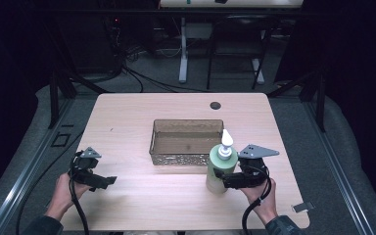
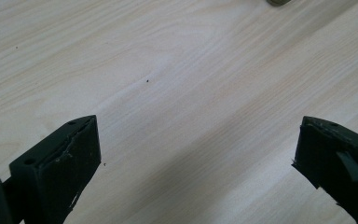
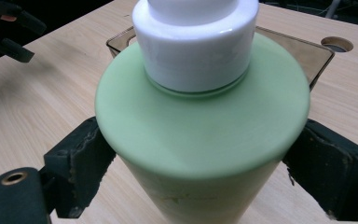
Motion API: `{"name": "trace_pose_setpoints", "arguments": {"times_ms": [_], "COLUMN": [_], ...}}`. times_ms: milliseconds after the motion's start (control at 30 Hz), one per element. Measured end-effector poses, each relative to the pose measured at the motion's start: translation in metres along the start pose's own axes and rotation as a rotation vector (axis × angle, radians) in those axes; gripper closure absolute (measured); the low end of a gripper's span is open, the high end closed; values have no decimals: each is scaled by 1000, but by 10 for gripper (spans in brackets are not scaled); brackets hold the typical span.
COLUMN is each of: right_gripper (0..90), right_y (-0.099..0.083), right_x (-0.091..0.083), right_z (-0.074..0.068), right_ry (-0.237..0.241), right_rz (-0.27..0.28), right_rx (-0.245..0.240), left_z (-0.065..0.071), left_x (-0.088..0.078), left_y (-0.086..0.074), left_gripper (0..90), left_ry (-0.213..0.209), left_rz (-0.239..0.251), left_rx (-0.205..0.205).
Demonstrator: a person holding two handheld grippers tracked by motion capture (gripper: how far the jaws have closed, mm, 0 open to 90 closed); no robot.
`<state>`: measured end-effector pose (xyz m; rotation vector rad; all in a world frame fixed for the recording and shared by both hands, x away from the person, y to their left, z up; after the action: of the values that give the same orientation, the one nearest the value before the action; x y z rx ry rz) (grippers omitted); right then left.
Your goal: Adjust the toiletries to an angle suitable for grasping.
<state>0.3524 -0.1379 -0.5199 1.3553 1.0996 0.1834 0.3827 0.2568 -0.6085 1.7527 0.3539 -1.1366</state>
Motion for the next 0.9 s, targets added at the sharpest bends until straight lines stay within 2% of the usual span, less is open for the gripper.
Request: {"name": "trace_pose_setpoints", "arguments": {"times_ms": [100, 133, 233, 300, 333, 367, 433, 467, 500, 533, 567, 600, 667, 700, 800, 900], "right_gripper": [107, 107, 105, 103, 101, 101, 84, 88, 88, 117, 117, 143, 157, 192, 198, 213], "right_y": [2, 4, 5, 6, 6, 6, 6, 6, 6, 5, 5, 3, 2, 0, 1, 1], "right_x": [5, 9, 13, 15, 13, 13, 7, 1, 1, -5, -5, -8, -8, -6, -1, 0], "right_z": [-5, -9, -12, -14, -14, -14, -13, -11, -11, -8, -8, -7, -6, -7, -7, -9], "right_ry": [-7, 4, 14, 40, 78, 78, 120, 158, 158, 180, 180, 215, 216, 236, 215, 216], "right_rz": [-3, -6, -10, -10, -16, -16, -15, -7, -7, -7, -7, -14, -14, -25, -34, -35], "right_rx": [9, 9, 7, 3, 6, 6, -6, -22, -22, -53, -53, -83, -98, -111, -138, -136], "left_z": [0, 0, 0, 0, 1, 1, 2, 2, 2, 2, 2, 3, 3, 3, 4, 3], "left_x": [0, 0, 0, 0, 0, 0, 0, 0, 0, 0, -1, -1, -1, -1, -1, -1], "left_y": [0, 0, 1, 0, 0, -1, -1, -1, -1, -1, -1, 0, 0, 0, 0, 0], "left_gripper": [2, 2, 2, 2, 2, 2, 2, 2, 2, 2, 2, 2, 2, 2, 1, 1], "left_ry": [-1, -1, -4, -6, -10, -12, -10, -11, -11, -12, -12, -12, -13, -12, -13, -15], "left_rz": [1, 4, 5, 3, 0, -6, -5, -4, -4, -2, 0, 3, 4, 1, -1, -4], "left_rx": [-1, -4, -5, -2, 1, 7, 6, 10, 10, 10, 10, 9, 11, 16, 16, 15]}}
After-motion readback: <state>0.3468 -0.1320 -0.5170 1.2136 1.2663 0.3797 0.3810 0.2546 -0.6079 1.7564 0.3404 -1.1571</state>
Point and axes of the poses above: each handheld gripper's, and its own axes: x roughly forward along the jaws, y roughly out of its top, z roughly to its right, the point moved 10 cm from there along x, roughly forward along the jaws, and after that the axes turned 8 degrees about y, right-handed, at the moved point
